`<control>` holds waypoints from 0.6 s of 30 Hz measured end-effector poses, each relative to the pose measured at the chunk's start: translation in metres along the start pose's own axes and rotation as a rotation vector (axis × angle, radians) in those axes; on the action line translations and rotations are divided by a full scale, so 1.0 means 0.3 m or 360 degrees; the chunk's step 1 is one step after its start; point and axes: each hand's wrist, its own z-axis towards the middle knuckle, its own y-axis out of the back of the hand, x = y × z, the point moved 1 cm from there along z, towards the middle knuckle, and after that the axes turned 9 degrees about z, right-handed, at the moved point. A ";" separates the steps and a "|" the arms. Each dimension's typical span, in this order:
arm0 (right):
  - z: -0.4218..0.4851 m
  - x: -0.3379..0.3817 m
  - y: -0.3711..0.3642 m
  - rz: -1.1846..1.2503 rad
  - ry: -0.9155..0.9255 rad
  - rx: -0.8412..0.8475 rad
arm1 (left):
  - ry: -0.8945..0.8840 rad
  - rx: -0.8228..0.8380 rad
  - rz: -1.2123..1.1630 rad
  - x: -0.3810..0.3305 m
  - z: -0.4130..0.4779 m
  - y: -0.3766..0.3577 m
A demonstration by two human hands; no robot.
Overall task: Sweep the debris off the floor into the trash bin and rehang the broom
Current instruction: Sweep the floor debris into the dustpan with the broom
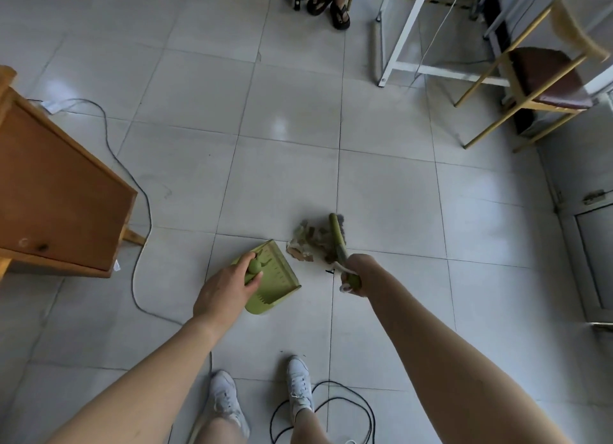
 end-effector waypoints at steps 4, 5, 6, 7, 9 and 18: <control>-0.005 0.079 0.036 -0.0124 0.0068 -0.0066 | -0.0020 0.0012 -0.0100 -0.005 0.040 0.014; 0.003 0.094 0.039 -0.0241 0.0076 -0.0088 | -0.0016 0.0025 -0.0145 -0.008 0.042 0.012; 0.004 0.107 0.036 -0.0394 0.0106 -0.0115 | -0.0003 0.0029 -0.0196 -0.011 0.045 0.009; 0.023 0.115 0.035 -0.0499 0.0147 -0.0125 | 0.0015 0.0022 -0.0242 -0.012 0.049 0.006; 0.066 0.128 0.026 -0.0703 0.0299 -0.0121 | 0.0043 0.0000 -0.0316 -0.015 0.059 -0.003; 0.218 0.016 -0.001 -0.0941 0.0316 0.0037 | 0.0212 0.0017 -0.0486 -0.044 0.048 -0.098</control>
